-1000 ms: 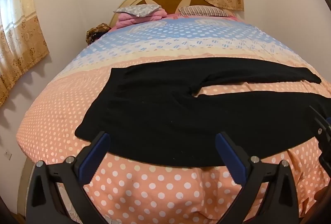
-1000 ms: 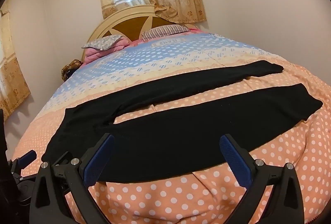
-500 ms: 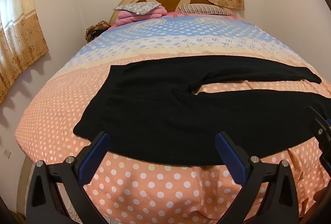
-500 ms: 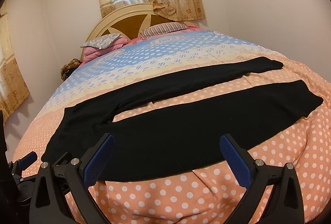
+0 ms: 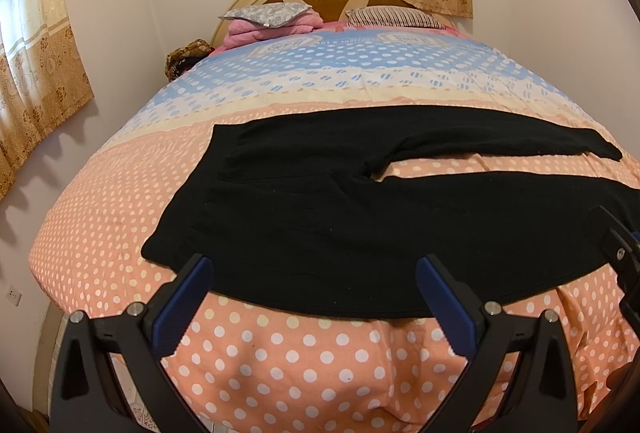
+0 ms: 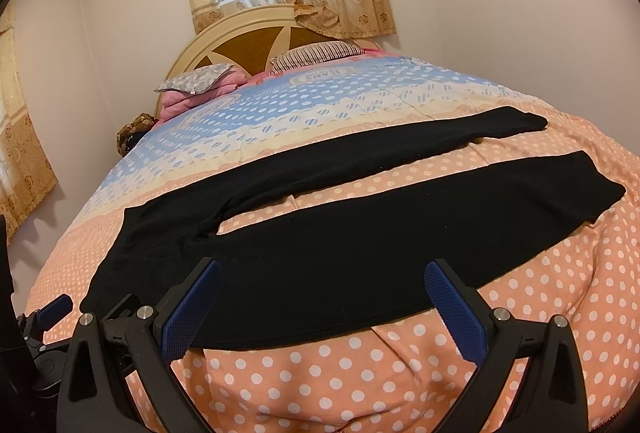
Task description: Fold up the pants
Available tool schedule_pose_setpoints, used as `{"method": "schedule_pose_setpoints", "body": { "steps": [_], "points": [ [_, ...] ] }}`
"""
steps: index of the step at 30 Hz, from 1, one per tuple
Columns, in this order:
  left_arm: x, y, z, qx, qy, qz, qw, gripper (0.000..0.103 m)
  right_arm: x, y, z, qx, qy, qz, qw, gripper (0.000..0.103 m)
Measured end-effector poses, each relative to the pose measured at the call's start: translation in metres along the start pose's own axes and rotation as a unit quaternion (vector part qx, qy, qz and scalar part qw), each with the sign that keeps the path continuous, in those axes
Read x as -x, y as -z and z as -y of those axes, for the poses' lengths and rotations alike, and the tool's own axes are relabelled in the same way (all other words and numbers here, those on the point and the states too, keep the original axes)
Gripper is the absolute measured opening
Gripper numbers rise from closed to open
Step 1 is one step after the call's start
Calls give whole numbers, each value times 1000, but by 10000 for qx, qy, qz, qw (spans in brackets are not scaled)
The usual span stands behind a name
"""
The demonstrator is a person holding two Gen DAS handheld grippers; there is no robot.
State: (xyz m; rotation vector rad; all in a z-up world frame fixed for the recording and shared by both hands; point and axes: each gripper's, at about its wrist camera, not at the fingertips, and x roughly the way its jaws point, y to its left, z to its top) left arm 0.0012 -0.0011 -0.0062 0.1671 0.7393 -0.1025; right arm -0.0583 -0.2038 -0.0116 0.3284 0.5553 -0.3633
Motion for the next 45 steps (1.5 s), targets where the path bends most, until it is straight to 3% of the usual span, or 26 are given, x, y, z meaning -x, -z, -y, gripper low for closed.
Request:
{"method": "schedule_pose_setpoints", "body": {
  "steps": [33,40,45],
  "points": [
    [-11,5,-6,42,13,-153,9999,103,-4,1,-2,16,-9,-81,10000,102],
    [-29,1,-19,146,103,-323,9993,103,-19,0,-6,82,-17,-195,9998,102],
    [-52,-15,-53,326,-3,-385,9987,103,-38,-6,-5,115,33,-233,9997,102]
  ]
}}
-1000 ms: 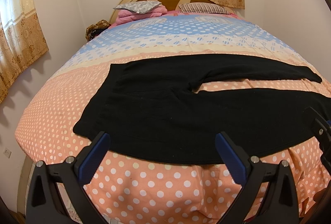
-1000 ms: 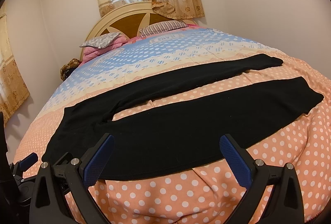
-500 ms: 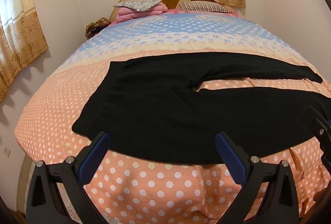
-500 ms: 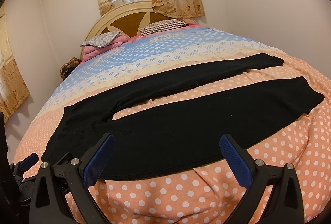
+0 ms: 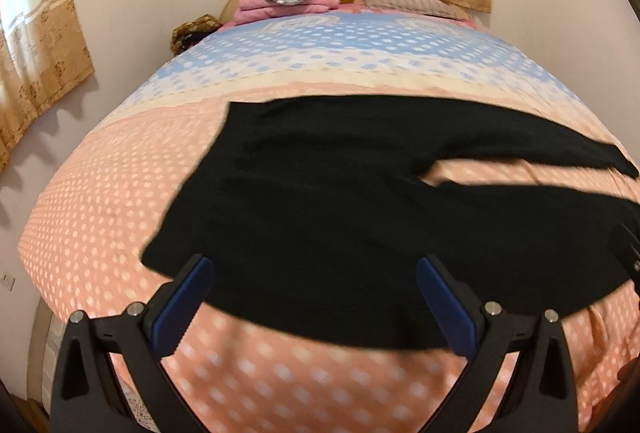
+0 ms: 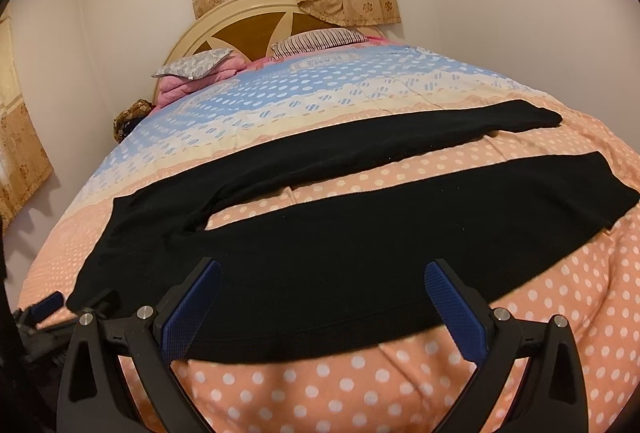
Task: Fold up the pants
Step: 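Lower both grippers onto the pant leg hems and close them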
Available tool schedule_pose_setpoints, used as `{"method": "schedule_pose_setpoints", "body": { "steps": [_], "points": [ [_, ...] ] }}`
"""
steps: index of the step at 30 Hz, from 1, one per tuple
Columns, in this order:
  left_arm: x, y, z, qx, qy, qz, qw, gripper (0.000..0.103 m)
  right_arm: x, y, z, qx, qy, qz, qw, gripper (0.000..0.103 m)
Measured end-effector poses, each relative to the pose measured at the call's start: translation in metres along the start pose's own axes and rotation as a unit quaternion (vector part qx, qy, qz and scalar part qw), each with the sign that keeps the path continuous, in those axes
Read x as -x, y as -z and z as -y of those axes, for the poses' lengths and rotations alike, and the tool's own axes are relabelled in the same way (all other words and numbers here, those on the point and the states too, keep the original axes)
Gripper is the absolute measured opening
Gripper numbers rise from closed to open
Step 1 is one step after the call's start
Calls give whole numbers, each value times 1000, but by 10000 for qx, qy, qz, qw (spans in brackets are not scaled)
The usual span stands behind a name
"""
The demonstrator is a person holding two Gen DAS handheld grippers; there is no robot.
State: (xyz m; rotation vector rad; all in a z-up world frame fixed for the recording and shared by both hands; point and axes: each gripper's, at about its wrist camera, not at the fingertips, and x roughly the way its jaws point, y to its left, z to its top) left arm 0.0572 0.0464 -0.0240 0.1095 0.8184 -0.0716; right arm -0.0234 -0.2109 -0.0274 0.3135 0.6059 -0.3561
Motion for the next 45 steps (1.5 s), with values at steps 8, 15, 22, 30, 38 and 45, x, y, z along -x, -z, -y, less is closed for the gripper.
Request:
{"method": "schedule_pose_setpoints", "body": {
  "steps": [8,15,22,30,38,45],
  "points": [
    [-75,-75,-84,481,-45,-177,9987,103,-45,-16,1,-34,-162,-284,9995,102],
    [-151,-129,-107,521,427,-319,9972,95,-63,-22,-11,346,-438,-312,9980,102],
    [-206,-145,-102,475,535,-969,9927,69,-89,-49,-14,592,-581,-568,9949,102],
    [-204,-146,-111,812,996,-933,9873,36,-145,-116,-14,1154,-965,-1041,9831,91],
    [-217,-159,-114,829,927,-964,9875,43,-276,-179,-28,1890,-1142,-1793,9587,91],
    [-220,-164,-112,768,821,-843,9901,26,-312,-171,-38,2437,-1320,-2163,9362,75]
  ]
}}
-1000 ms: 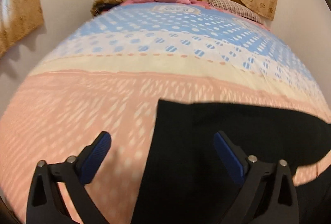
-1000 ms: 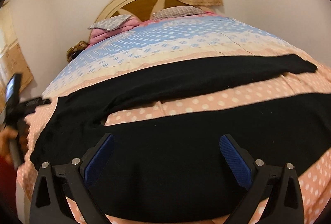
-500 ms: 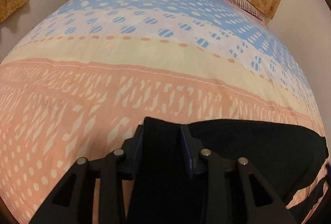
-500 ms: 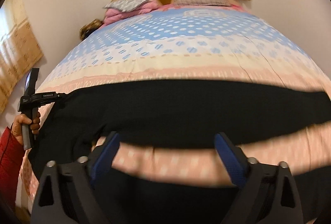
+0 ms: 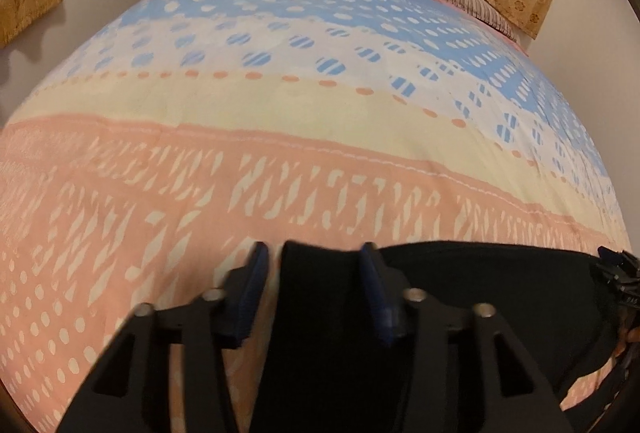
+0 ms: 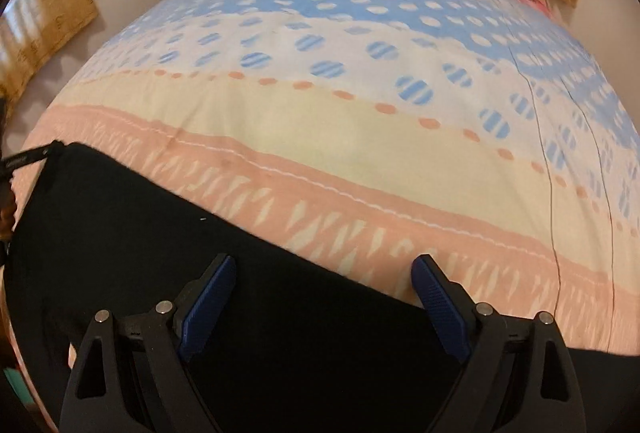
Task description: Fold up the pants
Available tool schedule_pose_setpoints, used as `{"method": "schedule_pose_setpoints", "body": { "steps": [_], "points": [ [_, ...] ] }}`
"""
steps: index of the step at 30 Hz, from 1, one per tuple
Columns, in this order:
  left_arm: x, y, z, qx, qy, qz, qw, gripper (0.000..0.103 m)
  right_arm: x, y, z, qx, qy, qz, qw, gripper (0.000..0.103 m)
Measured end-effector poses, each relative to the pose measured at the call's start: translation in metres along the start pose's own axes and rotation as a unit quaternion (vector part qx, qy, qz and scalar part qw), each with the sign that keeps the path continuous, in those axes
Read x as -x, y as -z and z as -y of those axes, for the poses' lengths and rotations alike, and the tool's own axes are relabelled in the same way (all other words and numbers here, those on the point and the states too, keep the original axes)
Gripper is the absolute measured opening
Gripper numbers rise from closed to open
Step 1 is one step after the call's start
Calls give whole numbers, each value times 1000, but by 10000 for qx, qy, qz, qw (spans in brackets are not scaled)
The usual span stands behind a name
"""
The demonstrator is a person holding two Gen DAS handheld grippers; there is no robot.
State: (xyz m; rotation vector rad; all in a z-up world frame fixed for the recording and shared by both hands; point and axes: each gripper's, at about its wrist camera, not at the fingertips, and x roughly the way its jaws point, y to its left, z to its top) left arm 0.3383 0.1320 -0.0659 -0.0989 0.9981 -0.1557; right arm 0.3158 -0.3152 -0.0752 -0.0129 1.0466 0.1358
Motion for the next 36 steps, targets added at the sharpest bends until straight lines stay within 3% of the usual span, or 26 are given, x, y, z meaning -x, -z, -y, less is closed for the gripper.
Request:
{"method": "schedule_pose_setpoints", "body": {
  "steps": [1,2,3,4,7,11,17,23,26,28,29,31,32,33,36],
  "points": [
    [1,0,2,-38,-38,48,10000,25,5,1,-4,93,-137,36,9999,51],
    [2,0,3,-28,-44,48,10000,21,7,0,-5,118,-206,51,9997,38],
    [2,-1,3,11,-15,40,10000,19,9,0,-11,117,-279,29,9995,17],
    [5,-1,2,59,7,57,10000,18,12,1,-14,96,-296,-7,9995,11],
    [23,-3,4,79,49,271,9996,18,29,6,-21,35,-154,100,9998,7],
    [68,0,7,-105,62,787,9968,18,84,16,-34,-149,-317,767,9964,4],
    [132,37,-4,-39,539,1497,9873,18,177,66,-72,-14,-611,1599,9852,0],
    [164,76,-4,-141,379,2060,9777,18,182,116,-93,-147,-680,1361,9883,1],
    [170,92,-4,-143,500,2137,9755,18,173,125,-77,-892,-1078,1279,9819,1],
    [165,93,1,-333,279,1959,9797,18,160,127,-61,-1550,-1410,1180,9706,1],
    [161,92,2,-420,173,1856,9816,21,155,127,-57,-1714,-1433,1168,9677,1],
    [152,86,-1,-408,175,1526,9873,39,148,124,-54,-1796,-1379,1193,9667,1],
    [146,79,-6,-236,290,1330,9904,64,145,122,-54,-1814,-1453,1175,9655,1],
    [143,76,-13,-19,425,1224,9916,77,141,119,-56,-1883,-1586,1111,9628,1],
    [133,66,-14,316,685,1117,9909,78,127,107,-62,-1954,-1936,942,9568,2]
  ]
}}
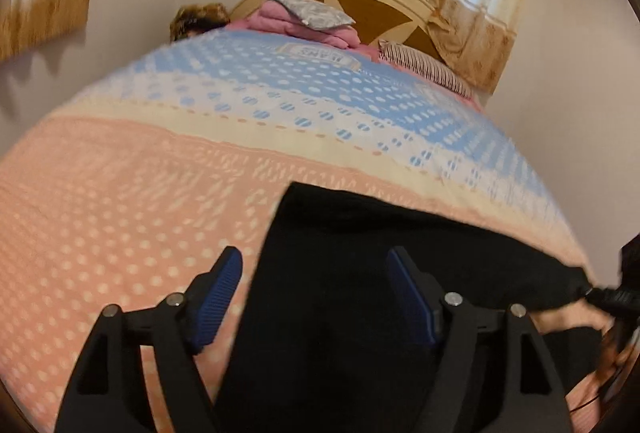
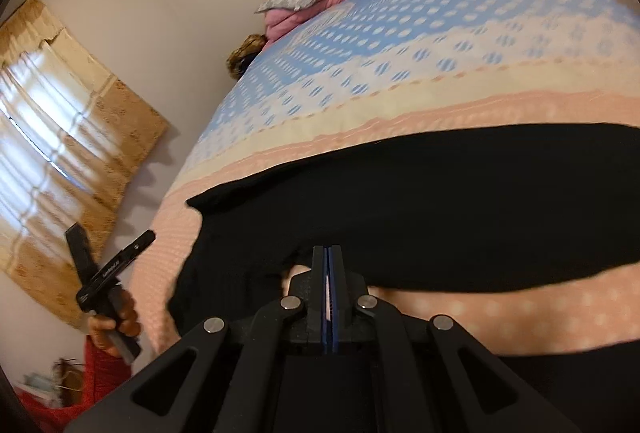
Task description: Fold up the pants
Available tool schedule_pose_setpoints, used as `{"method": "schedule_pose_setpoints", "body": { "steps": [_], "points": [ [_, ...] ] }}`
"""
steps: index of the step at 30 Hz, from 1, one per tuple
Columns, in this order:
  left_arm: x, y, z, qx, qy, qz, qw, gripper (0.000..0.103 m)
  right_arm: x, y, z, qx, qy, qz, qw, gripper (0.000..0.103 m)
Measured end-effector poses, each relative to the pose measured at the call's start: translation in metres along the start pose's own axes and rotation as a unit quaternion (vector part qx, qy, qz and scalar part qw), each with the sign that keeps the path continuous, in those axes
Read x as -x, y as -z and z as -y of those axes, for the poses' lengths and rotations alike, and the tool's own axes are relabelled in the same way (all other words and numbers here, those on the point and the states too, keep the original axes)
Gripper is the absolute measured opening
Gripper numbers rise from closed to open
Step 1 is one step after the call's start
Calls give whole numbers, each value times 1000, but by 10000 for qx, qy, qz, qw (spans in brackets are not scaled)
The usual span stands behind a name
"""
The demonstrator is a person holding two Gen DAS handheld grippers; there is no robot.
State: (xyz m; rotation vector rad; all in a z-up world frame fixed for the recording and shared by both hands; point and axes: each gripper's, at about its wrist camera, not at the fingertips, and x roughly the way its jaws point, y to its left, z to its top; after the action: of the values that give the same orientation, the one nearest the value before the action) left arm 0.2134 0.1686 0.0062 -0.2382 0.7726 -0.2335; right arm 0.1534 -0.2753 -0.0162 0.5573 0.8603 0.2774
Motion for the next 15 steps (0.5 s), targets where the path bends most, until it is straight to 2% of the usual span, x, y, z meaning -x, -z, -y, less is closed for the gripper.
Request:
{"method": "schedule_pose_setpoints", "body": {
  "steps": [2,8,9,11,12,13,15],
  "points": [
    [-18,-5,5,49,-44,-230,9997,78,-14,-7,0,-148,-139,-113,9997,2],
    [-57,0,20,-51,-262,-580,9980,78,-62,-41,2,-600,-737,-521,9941,3],
    [-61,2,21,-55,-262,-625,9977,78,-71,-48,-1,-625,-846,-569,9928,6],
    [-76,6,26,-157,-340,-778,9963,78,-91,-61,-8,-562,-876,-651,9924,39],
    [-81,8,27,-215,-405,-851,9953,78,-105,-70,-15,-415,-837,-649,9935,69],
    [-85,10,28,-272,-447,-905,9945,78,-113,-75,-21,-256,-781,-602,9948,75],
    [-88,11,27,-309,-469,-936,9940,78,-130,-86,-36,219,-569,-642,9961,75]
  ]
}}
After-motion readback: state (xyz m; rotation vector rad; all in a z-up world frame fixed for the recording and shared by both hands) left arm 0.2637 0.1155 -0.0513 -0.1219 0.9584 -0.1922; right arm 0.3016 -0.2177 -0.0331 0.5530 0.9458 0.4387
